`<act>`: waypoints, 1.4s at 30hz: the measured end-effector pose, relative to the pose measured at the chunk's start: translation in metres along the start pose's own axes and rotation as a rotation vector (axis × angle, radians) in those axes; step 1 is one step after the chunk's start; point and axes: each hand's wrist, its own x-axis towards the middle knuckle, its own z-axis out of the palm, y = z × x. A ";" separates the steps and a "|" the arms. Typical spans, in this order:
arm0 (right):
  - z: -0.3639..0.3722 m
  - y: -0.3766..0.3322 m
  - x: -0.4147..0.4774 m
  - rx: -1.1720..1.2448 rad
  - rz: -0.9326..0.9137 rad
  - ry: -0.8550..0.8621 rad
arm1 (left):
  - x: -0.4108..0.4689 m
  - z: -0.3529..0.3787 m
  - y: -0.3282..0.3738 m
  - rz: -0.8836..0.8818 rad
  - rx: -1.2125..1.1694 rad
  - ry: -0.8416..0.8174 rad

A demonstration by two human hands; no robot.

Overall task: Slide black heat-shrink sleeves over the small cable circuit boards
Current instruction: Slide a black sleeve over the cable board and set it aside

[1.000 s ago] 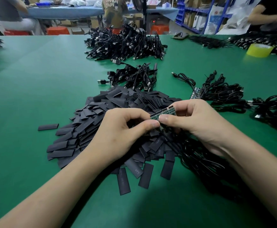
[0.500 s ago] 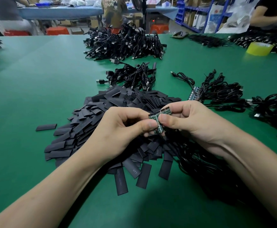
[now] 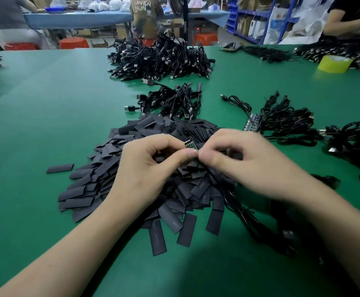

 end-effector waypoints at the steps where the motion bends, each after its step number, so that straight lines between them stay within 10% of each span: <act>1: 0.005 -0.001 0.000 0.016 0.000 -0.049 | 0.000 0.000 0.000 0.004 0.011 0.009; 10: 0.010 0.007 0.001 0.651 0.195 0.024 | 0.001 -0.005 -0.011 0.141 0.518 -0.188; 20: 0.019 0.017 0.004 0.236 0.156 0.106 | 0.001 -0.006 -0.006 0.313 0.683 -0.134; 29: 0.020 0.018 0.002 0.313 0.090 0.090 | -0.002 0.000 -0.002 -0.002 0.177 0.074; 42: 0.012 0.013 0.000 0.599 0.143 -0.041 | 0.001 -0.005 -0.004 0.216 0.334 0.023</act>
